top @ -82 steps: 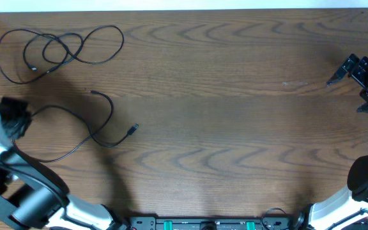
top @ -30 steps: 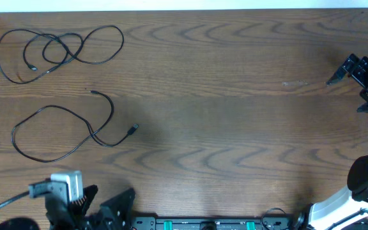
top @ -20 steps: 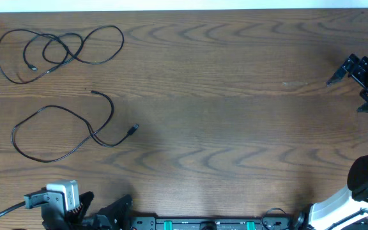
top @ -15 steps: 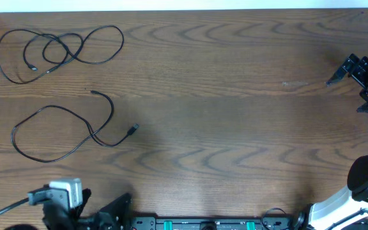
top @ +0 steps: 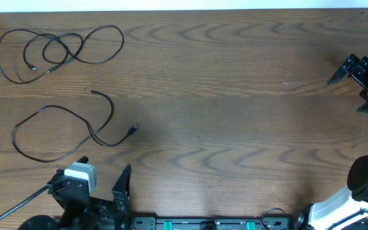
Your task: Untangle cables
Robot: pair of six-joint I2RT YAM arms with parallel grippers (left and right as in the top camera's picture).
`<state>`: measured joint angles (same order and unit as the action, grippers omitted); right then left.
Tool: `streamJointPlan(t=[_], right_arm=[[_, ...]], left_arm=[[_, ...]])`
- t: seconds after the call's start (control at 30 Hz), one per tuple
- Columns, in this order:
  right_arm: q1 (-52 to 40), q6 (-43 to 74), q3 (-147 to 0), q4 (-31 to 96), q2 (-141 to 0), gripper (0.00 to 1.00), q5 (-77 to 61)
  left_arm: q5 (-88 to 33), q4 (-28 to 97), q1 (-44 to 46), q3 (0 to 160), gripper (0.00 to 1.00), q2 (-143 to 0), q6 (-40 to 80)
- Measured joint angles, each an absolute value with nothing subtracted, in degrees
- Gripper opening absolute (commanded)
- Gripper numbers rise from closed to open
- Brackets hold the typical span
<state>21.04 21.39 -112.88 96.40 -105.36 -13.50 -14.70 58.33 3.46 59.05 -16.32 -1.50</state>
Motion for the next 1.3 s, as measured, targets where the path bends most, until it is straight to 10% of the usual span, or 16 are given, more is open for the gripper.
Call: streamJointPlan(t=[1.3], right_arm=[[21.04, 21.39, -112.88, 96.4, -105.36, 0.99, -13.52]], left_arm=[[-14.68, 17.91, -0.01, 21.67, 0.95, -0.67, -4.58]])
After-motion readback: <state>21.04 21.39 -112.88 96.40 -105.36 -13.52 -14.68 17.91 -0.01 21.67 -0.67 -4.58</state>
